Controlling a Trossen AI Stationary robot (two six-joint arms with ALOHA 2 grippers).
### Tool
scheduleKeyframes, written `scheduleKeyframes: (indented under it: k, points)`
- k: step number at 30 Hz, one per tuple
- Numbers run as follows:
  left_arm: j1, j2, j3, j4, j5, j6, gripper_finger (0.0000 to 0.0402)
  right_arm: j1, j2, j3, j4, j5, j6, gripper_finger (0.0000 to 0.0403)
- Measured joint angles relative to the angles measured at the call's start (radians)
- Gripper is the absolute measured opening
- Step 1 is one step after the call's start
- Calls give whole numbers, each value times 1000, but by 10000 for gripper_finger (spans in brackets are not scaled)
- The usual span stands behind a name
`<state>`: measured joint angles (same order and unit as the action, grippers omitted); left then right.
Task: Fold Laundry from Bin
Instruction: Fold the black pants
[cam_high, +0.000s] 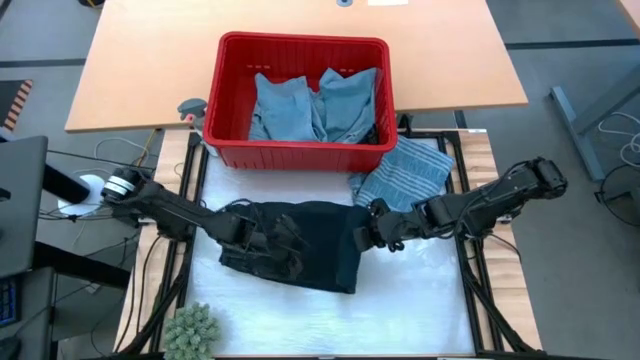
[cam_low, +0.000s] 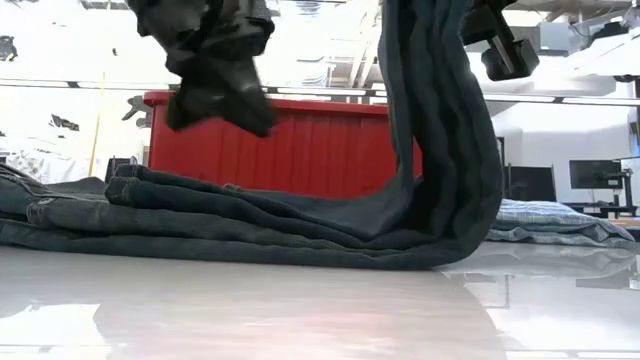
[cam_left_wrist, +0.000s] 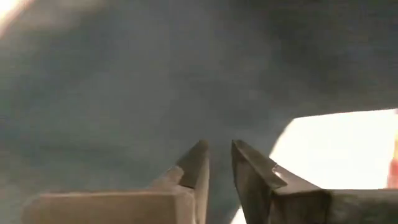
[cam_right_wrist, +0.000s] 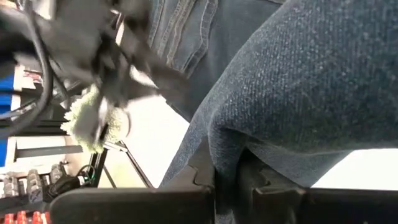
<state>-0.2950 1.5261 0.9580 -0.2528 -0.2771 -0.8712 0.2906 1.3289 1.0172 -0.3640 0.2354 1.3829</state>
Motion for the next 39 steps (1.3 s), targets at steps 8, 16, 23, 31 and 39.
scheduleKeyframes:
  k: [8,16,23,31,39]
  points:
    - [-32,-68,-34,-528,-191,-76,3,2,0,0,-3,-2,-20,41]
    - [-79,-70,-276,-278,-75,-229,0,3,0,0,2,-2,-28,41]
    - [-78,-71,-323,-95,-40,-230,0,3,-1,0,10,-2,-30,41]
    - [-47,43,-320,126,16,-207,0,4,-2,0,98,-4,-61,41]
    - [-4,145,-244,220,56,-111,0,4,-2,0,143,-27,-75,41]
